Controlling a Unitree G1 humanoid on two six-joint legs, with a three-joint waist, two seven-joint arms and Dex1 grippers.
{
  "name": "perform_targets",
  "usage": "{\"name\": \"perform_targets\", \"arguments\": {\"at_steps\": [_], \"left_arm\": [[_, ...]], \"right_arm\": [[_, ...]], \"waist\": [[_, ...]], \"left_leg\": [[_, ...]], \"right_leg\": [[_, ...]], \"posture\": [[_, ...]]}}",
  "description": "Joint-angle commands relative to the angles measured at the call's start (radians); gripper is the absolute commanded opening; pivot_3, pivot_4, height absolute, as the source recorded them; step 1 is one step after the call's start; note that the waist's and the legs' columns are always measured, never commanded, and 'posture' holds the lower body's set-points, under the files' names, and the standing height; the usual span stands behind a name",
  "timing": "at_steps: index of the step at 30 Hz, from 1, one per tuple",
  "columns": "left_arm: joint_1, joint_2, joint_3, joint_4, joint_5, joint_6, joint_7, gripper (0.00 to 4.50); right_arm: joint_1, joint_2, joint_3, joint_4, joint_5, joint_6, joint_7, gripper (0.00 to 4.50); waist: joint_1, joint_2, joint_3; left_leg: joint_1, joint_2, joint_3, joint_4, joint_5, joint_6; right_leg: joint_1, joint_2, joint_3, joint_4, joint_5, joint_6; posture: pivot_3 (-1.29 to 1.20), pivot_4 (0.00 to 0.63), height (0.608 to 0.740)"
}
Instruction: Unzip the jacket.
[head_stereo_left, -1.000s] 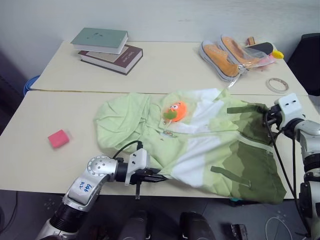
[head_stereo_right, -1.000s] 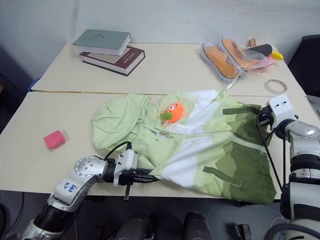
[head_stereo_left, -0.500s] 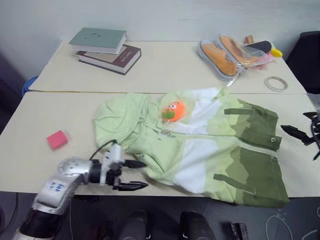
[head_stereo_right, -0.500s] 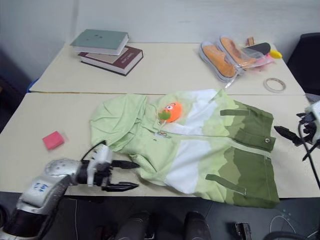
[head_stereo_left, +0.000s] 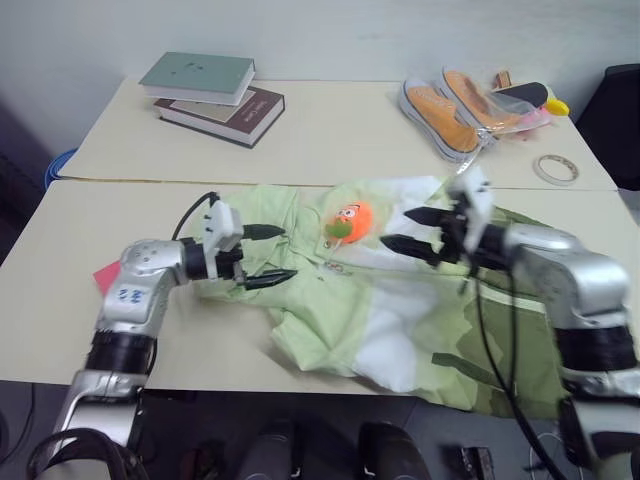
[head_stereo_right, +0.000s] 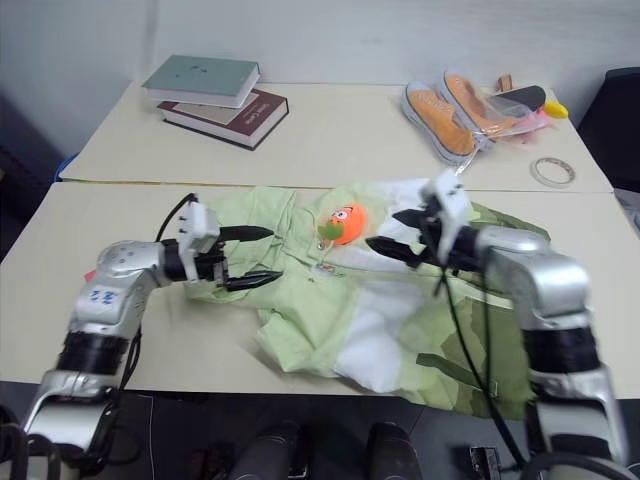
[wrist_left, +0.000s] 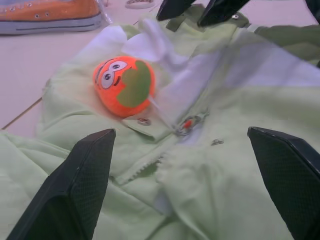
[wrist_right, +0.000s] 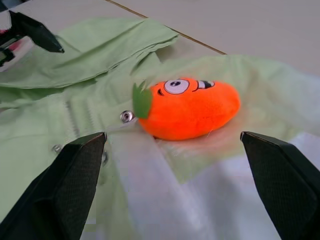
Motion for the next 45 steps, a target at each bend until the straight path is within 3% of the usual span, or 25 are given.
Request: {"name": "perform_targets", "arguments": {"at_steps": [1, 6, 8, 14, 21, 25, 30, 34, 38, 45], "left_arm": [[-0.068, -0.047, -0.033, 0.111, 0.038, -0.084, -0.03, 4.46], [-0.114, -0.094, -0.063, 0.24, 0.08, -0.154, -0.06, 4.46], [-0.133, -0.109, -0.077, 0.299, 0.122, -0.193, -0.033, 4.5], [-0.14, -0.139, -0.105, 0.41, 0.216, -0.239, 0.053, 4.5], [-0.082, -0.132, -0.115, 0.413, 0.259, -0.184, 0.106, 4.5], [-0.041, -0.116, -0.117, 0.388, 0.264, -0.15, 0.126, 4.5], [0.009, -0.086, -0.121, 0.373, 0.275, -0.107, 0.14, 4.5], [0.027, -0.063, -0.125, 0.369, 0.284, -0.049, 0.162, 4.5], [0.011, -0.063, -0.12, 0.395, 0.292, 0.017, 0.223, 4.5], [-0.02, -0.082, -0.133, 0.438, 0.298, 0.012, 0.254, 4.5]], "right_arm": [[-0.083, 0.105, 0.027, 0.154, -0.064, -0.078, -0.058, 4.5], [-0.16, 0.232, 0.019, 0.34, -0.087, -0.097, -0.077, 4.5], [-0.176, 0.256, 0.026, 0.391, -0.113, -0.128, -0.083, 4.11], [-0.148, 0.258, 0.006, 0.328, -0.115, -0.228, -0.019, 2.21], [0.043, 0.059, -0.078, 0.064, -0.097, -0.265, 0.079, 0.04], [0.187, -0.077, -0.221, -0.032, -0.077, -0.253, 0.056, 0.01], [0.399, -0.265, -0.455, 0.034, -0.114, -0.318, 0.016, 0.01], [0.528, -0.381, -0.545, 0.165, -0.193, -0.443, -0.015, 0.01], [0.564, -0.436, -0.653, 0.331, -0.251, -0.498, -0.179, 0.01], [0.472, -0.454, -0.697, 0.412, -0.322, -0.605, -0.456, 0.01]], "waist": [[-0.003, 0.0, 0.0], [-0.011, 0.0, 0.0], [-0.014, 0.0, 0.0], [-0.025, 0.0, 0.0], [-0.011, -0.001, 0.0], [-0.005, -0.001, -0.001], [-0.003, -0.002, -0.003], [-0.01, -0.002, -0.003], [-0.014, 0.0, -0.006], [-0.011, 0.01, -0.012]], "left_leg": [[-0.004, 0.0, 0.0, 0.002, 0.0, 0.001], [-0.004, 0.0, -0.001, 0.003, 0.0, 0.001], [-0.004, 0.001, -0.001, 0.005, 0.0, 0.001], [-0.004, 0.001, -0.001, 0.006, 0.0, 0.001], [-0.004, 0.0, -0.002, 0.009, 0.0, 0.001], [-0.003, 0.001, -0.001, 0.009, 0.0, 0.001], [0.0, 0.002, 0.001, 0.008, 0.0, 0.001], [0.025, 0.003, 0.01, -0.007, 0.0, 0.001], [0.042, 0.008, 0.012, -0.013, -0.004, -0.003], [0.046, 0.009, 0.017, -0.015, -0.005, -0.004]], "right_leg": [[-0.003, 0.0, -0.001, 0.0, 0.0, 0.0], [-0.003, 0.0, -0.002, 0.002, 0.0, 0.0], [-0.003, 0.0, -0.002, 0.004, 0.0, 0.0], [-0.003, 0.0, -0.001, 0.005, 0.0, 0.0], [-0.001, 0.0, 0.0, 0.005, 0.0, 0.0], [0.0, 0.0, 0.0, 0.005, 0.0, 0.0], [0.002, 0.0, 0.001, 0.005, 0.0, 0.0], [0.02, 0.0, 0.005, -0.003, 0.0, 0.0], [0.034, -0.001, 0.008, -0.013, 0.0, 0.0], [0.034, -0.004, 0.012, -0.013, 0.0, 0.0]], "posture": [[0.0, 0.15, 0.74], [0.0, 0.15, 0.74], [0.0, 0.15, 0.74], [0.0, 0.15, 0.74], [0.0, 0.15, 0.74], [0.0, 0.15, 0.74], [0.0, 0.15, 0.74], [0.0, 0.15, 0.74], [0.0, 0.15, 0.74], [0.0, 0.15, 0.74]]}}
